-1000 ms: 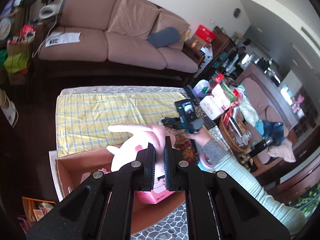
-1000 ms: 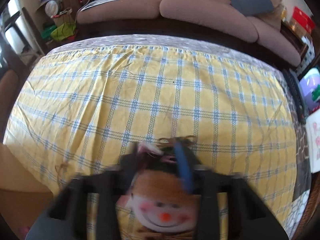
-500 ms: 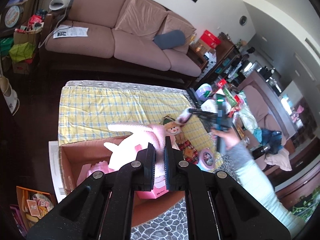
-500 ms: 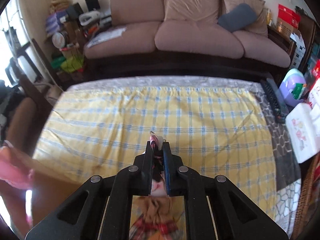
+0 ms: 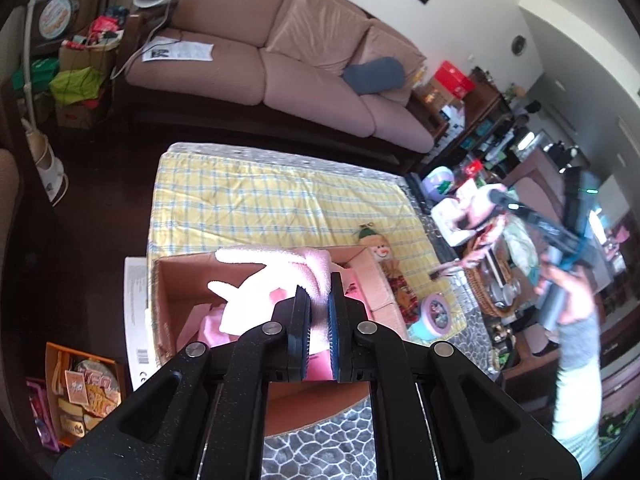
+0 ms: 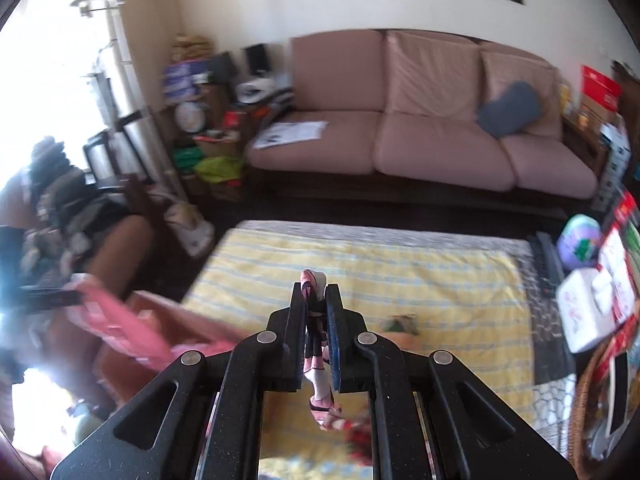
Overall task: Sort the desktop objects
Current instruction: 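Lower both held pink items into the cardboard box and open both tools, then move the right tool to the pink-lidded teal sewing box tin, then close the right tool on the tin's rim and lift it, then carry the tin with the right tool and lower it into the cardboard box, then open the right tool to release the tin and withdraw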
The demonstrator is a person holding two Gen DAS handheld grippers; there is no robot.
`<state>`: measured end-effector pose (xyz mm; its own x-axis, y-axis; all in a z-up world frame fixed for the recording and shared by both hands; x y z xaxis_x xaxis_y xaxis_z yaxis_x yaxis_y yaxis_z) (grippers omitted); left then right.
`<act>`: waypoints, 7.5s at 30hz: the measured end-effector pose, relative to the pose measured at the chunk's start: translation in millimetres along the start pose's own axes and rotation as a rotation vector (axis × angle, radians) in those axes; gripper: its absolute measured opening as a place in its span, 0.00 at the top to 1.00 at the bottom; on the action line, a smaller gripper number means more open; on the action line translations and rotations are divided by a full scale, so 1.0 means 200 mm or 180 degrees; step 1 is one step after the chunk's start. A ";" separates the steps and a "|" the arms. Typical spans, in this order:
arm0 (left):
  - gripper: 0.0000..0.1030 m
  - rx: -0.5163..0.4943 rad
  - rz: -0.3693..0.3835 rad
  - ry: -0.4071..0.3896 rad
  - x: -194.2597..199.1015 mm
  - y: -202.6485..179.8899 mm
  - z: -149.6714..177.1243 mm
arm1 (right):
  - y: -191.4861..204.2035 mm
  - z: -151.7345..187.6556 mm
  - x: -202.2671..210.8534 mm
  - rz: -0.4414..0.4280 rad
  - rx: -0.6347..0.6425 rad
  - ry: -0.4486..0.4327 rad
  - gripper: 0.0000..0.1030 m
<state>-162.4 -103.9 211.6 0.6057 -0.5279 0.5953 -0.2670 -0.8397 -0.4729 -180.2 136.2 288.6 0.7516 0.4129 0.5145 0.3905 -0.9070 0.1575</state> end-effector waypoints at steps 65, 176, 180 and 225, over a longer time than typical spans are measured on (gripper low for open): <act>0.02 -0.0875 0.0160 0.0515 -0.48 -0.74 0.64 | -0.51 0.94 0.34 0.0917 -0.0694 0.0384 0.27; 0.14 -0.1590 -0.0368 -0.0085 -0.03 -0.10 0.40 | 0.61 0.75 -0.17 -0.0539 -0.0547 0.0364 0.24; 0.18 -0.1674 -0.0435 0.0054 0.06 0.01 0.46 | 0.80 0.78 -0.28 -0.0678 -0.0088 0.0556 0.24; 0.16 -0.1225 -0.0292 -0.0013 0.02 0.19 0.42 | 0.89 0.76 -0.84 -0.0020 0.0689 0.1125 0.34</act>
<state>-106.0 -126.8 142.0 0.6430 -0.4485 0.6207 -0.4725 -0.8702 -0.1393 -156.8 -81.4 102.6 0.5345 0.3305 0.7779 0.5257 -0.8507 0.0002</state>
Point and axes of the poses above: each gripper's, at about its wrist camera, not at the fingertips, and x roughly against the way its jaws point, y to its left, z to its underside, the point moved 9 cm from there along -x, roughly the way its jaws point, and after that the axes turned 10 degrees about -y, right-handed, at the moved point
